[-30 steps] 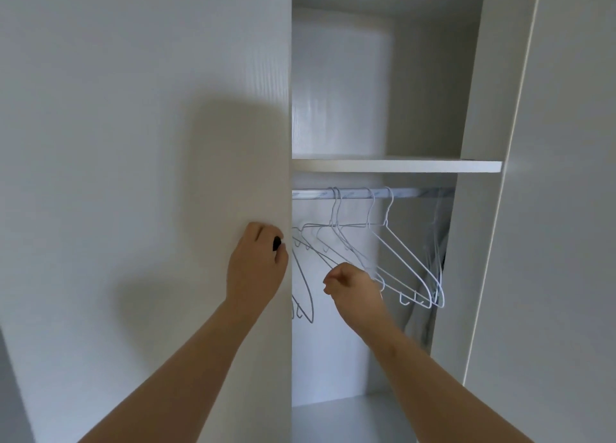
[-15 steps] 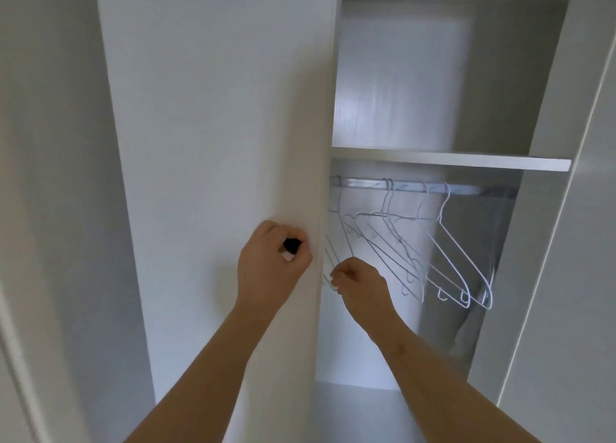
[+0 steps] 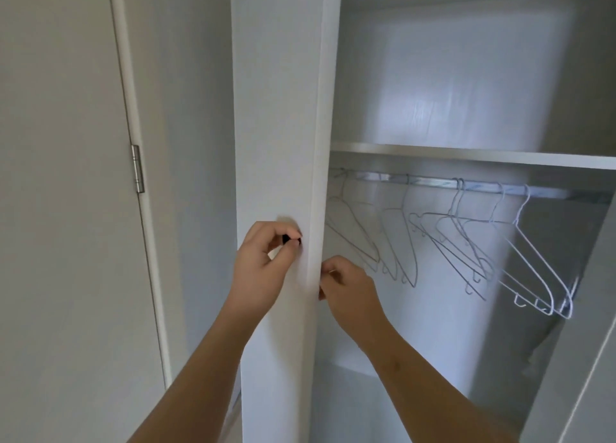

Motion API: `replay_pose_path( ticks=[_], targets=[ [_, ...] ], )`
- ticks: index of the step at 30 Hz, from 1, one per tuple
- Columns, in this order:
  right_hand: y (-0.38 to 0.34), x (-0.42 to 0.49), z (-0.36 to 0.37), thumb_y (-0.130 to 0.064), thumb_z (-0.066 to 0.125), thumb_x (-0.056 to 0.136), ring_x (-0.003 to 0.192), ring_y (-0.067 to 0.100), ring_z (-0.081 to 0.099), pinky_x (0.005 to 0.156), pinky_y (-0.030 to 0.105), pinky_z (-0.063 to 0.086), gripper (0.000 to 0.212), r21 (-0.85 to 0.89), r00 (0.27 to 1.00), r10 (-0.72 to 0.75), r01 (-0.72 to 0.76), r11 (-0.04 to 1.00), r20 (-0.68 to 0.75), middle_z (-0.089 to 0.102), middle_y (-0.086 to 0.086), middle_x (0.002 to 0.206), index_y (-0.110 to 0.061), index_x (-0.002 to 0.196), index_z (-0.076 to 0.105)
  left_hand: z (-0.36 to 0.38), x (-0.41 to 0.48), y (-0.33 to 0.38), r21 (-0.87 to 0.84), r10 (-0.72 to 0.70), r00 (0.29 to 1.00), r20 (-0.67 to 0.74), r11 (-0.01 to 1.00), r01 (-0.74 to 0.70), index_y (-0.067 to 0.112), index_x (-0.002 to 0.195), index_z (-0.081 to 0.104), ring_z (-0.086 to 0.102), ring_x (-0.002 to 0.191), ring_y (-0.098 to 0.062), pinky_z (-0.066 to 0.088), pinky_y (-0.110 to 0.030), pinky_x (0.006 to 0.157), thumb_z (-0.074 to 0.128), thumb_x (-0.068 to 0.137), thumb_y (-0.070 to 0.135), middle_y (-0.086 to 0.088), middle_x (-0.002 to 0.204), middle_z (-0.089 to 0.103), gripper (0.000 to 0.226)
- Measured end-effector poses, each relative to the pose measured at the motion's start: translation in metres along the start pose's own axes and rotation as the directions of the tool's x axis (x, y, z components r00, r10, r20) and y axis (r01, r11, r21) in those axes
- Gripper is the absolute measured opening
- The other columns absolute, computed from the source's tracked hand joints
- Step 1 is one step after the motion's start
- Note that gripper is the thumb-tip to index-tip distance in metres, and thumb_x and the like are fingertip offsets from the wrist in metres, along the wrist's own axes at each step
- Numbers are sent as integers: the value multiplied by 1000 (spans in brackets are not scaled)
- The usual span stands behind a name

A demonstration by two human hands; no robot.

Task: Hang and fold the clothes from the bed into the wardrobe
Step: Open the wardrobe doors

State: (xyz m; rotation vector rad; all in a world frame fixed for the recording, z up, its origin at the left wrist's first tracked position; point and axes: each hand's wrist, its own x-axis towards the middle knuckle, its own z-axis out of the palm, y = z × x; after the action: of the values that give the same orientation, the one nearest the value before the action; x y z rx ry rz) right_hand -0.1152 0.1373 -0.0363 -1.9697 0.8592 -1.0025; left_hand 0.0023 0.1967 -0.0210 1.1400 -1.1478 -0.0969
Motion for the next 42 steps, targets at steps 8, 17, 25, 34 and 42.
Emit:
replay_pose_path(
  ticks=[8, 17, 25, 34, 42],
  targets=[
    [-39, -18, 60, -8, 49, 91, 57, 1, 59, 67, 27, 53, 17, 71, 995, -73, 68, 995, 61, 64, -3, 77, -13, 79, 59, -73, -8, -1, -208, -37, 999, -37, 978, 28, 22, 91, 54, 62, 85, -3, 48, -17, 84, 55, 91, 7, 17, 75, 62, 14],
    [-87, -21, 165, -20, 57, 90, 81, 18, 66, 67, 18, 49, 12, 142, 987, -113, 96, 985, 114, 64, -6, 83, -24, 79, 57, -174, -13, -24, -266, -146, 986, -84, 957, 119, 34, 111, 57, 61, 91, -15, 51, -38, 83, 45, 96, 29, 14, 100, 66, 20],
    [-117, -22, 252, -21, 56, 92, 86, 5, 58, 79, 18, 51, 8, 98, 992, -124, 120, 988, 38, 57, -19, 89, -28, 94, 53, -254, -2, -45, -225, -226, 972, -61, 952, 208, 29, 126, 50, 66, 78, -4, 54, -19, 62, 58, 89, 11, -5, 104, 60, 42],
    [-120, -23, 284, -6, 49, 91, 94, 14, 62, 83, 27, 53, 26, 126, 1000, -9, 12, 992, -22, 58, -16, 95, -29, 101, 54, -285, -5, -59, -56, -201, 979, -25, 978, 200, 32, 91, 59, 64, 85, -13, 50, -27, 77, 59, 89, 15, -6, 94, 68, 17],
    [-118, -35, 283, -12, 51, 92, 87, 0, 58, 71, 12, 48, 30, 142, 999, 38, -40, 989, 21, 55, -18, 106, -28, 117, 54, -282, -12, -54, -21, -263, 963, -54, 965, 262, 20, 112, 60, 64, 88, -10, 50, -11, 66, 56, 91, 14, 3, 98, 66, 22]
  ],
)
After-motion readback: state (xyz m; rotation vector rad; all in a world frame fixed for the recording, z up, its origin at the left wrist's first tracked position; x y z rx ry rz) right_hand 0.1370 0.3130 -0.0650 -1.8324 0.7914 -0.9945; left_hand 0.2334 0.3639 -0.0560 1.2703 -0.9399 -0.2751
